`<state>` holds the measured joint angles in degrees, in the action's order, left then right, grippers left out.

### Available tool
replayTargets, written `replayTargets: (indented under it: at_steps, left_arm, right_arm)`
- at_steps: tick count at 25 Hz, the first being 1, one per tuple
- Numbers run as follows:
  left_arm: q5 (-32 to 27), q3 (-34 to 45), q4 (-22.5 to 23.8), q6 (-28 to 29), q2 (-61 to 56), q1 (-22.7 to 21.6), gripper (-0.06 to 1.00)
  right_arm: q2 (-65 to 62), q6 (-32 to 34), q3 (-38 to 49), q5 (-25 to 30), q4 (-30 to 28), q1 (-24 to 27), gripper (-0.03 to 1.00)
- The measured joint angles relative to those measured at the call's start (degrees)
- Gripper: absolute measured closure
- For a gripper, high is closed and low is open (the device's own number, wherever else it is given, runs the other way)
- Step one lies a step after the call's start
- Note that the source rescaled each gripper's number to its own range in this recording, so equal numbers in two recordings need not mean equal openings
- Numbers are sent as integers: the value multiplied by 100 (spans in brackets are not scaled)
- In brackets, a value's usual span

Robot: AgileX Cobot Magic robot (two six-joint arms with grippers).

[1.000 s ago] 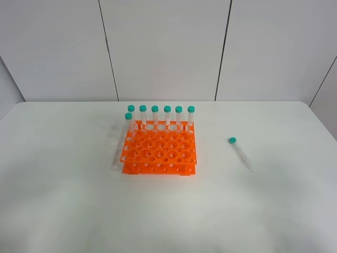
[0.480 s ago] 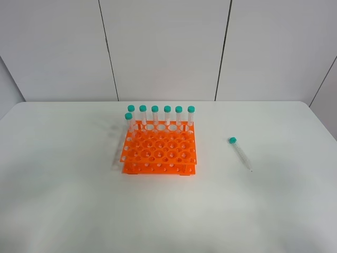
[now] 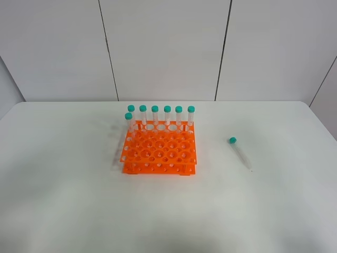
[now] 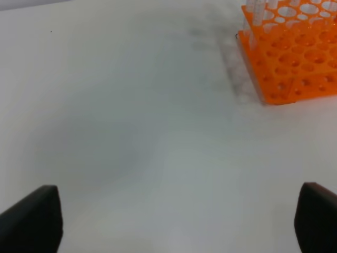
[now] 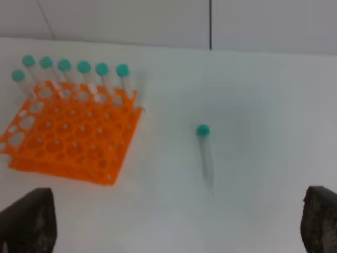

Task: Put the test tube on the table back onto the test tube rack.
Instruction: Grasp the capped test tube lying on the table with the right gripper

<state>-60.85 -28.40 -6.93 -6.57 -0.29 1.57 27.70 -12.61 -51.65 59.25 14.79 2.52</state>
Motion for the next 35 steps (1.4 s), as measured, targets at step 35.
replayTargets:
  at_steps: [35]
  left_arm:
    - [0,0,-12,-12,0,0,-1]
  right_arm:
    - [6407,-432,-2758,-108,45,-138,-3]
